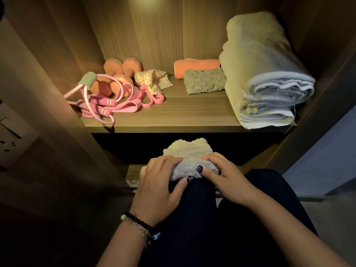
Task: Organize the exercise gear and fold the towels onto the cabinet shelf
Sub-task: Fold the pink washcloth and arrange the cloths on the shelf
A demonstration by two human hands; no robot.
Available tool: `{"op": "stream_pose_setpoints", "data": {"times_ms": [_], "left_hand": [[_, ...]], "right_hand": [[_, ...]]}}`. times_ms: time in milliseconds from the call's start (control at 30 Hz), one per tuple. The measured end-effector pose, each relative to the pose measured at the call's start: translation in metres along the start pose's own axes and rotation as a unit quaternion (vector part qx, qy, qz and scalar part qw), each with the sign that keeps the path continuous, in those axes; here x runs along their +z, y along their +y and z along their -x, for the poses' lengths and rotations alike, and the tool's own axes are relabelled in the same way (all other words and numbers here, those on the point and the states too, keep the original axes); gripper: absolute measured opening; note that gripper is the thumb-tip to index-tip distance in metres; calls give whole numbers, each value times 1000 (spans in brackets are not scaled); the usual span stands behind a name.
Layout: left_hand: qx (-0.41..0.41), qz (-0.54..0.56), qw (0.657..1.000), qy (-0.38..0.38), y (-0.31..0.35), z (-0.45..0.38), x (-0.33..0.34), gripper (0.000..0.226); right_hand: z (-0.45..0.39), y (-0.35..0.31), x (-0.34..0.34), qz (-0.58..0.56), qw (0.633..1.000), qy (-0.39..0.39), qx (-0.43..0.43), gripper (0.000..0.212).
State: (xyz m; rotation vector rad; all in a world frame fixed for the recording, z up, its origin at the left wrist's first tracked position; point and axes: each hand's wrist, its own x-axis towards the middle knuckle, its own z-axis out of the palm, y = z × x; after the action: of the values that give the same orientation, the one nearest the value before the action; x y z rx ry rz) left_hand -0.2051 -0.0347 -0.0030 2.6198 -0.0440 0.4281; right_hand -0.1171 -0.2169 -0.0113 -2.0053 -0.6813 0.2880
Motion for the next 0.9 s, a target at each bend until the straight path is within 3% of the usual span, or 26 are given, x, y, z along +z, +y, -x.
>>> {"op": "stream_pose_setpoints", "data": {"times_ms": [167,333,433,500,600,733,900], "left_hand": [[-22,46,999,18,-5,0,-4,38],[-68,141,988,16,-9,3,-5,34],[-112,163,979,36,-7,3,-6,33],[-112,159,979,66,-3,3,-4,36],[-44,97,990,93,4,4,-3,30],[9,16,998,60,-2,5,-3,36],[-19,21,998,49,-10,0,-2,23]], "right_hand": [[1,-3,-5,-13,999,-15,25,20],[16,-6,-10,61,997,-16,-46,48],[20,-3,-7,71,995,-18,-66,41],[18,-1,-5,49,998,-9,-48,32],[10,-1,0,54,998,11,-18,21],[-3,-5,4,50,998,40,29,14],[5,-7,5,118,991,68,-16,34]]}}
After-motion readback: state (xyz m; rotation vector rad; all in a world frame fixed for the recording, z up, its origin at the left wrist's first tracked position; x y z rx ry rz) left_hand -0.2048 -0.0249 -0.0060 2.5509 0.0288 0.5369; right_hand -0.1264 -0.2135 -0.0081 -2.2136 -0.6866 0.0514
